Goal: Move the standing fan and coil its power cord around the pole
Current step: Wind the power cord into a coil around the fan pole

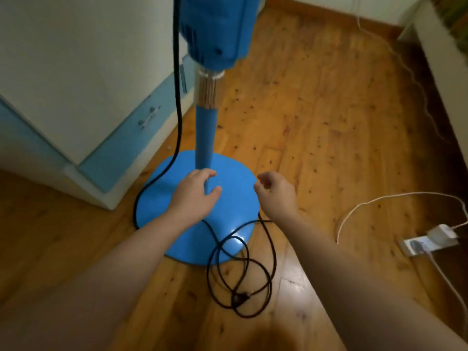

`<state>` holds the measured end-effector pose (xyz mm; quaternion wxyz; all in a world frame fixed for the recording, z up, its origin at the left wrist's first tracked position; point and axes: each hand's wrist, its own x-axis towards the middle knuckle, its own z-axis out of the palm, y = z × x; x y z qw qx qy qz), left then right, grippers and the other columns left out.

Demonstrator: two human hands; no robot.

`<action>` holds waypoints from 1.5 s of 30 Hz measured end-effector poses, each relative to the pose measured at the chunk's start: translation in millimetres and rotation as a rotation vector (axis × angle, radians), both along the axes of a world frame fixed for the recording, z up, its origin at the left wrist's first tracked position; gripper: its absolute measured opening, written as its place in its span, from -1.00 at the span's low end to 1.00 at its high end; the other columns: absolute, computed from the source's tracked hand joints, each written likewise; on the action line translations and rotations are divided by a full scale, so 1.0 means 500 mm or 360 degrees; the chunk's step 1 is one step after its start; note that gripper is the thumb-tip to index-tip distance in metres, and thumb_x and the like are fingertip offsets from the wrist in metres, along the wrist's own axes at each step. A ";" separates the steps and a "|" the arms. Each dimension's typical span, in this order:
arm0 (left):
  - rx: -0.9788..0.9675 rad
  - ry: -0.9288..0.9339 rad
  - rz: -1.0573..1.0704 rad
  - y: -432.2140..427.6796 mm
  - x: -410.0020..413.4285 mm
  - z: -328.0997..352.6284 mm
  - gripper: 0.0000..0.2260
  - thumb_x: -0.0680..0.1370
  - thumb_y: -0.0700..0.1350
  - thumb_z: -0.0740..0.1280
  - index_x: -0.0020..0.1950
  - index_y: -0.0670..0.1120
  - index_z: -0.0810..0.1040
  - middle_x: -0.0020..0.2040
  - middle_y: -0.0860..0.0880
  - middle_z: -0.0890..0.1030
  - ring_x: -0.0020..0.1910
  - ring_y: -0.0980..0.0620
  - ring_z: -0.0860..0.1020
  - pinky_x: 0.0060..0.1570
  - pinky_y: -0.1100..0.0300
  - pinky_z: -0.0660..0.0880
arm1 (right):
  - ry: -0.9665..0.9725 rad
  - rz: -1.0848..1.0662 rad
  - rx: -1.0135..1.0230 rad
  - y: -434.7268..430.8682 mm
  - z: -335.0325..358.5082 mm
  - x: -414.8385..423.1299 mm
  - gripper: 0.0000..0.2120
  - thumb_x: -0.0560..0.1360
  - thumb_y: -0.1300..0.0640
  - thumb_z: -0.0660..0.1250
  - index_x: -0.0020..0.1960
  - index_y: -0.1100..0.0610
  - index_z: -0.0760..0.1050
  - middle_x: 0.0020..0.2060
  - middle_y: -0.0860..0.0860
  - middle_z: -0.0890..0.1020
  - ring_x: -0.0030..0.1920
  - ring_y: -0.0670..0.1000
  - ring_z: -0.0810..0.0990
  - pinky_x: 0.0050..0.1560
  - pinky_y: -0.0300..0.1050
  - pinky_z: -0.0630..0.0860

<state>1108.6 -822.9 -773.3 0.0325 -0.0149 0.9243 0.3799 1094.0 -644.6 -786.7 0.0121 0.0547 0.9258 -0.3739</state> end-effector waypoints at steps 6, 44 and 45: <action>-0.0076 -0.0190 -0.0074 0.027 0.060 -0.187 -0.72 0.47 -0.18 0.36 0.16 -0.21 0.53 0.15 -0.20 0.55 0.15 -0.16 0.50 0.12 0.18 0.30 | -0.0246 0.0078 -0.0032 0.018 -0.207 0.081 -0.74 0.51 0.15 0.24 0.17 0.19 0.48 0.09 0.11 0.58 0.09 0.06 0.54 -0.03 -0.20 0.36; 0.0334 -0.0801 0.0407 0.053 0.245 -0.484 -0.83 0.59 -0.18 0.16 -0.18 0.02 0.39 -0.21 -0.05 0.54 -0.23 -0.01 0.55 -0.33 0.20 0.40 | -0.0841 0.0915 0.0572 0.000 -0.468 0.290 -0.90 0.51 0.17 0.10 -0.17 0.09 0.34 -0.21 0.03 0.40 -0.23 0.05 0.39 -0.30 -0.11 0.31; 0.0405 -0.0749 0.0409 0.050 0.239 -0.473 -0.81 0.60 -0.17 0.14 -0.19 0.02 0.38 -0.24 -0.04 0.53 -0.27 0.01 0.54 -0.33 0.18 0.41 | -0.0821 0.0877 0.0564 0.002 -0.469 0.288 -0.90 0.51 0.17 0.11 -0.16 0.09 0.37 -0.21 0.03 0.41 -0.24 0.04 0.40 -0.31 -0.12 0.31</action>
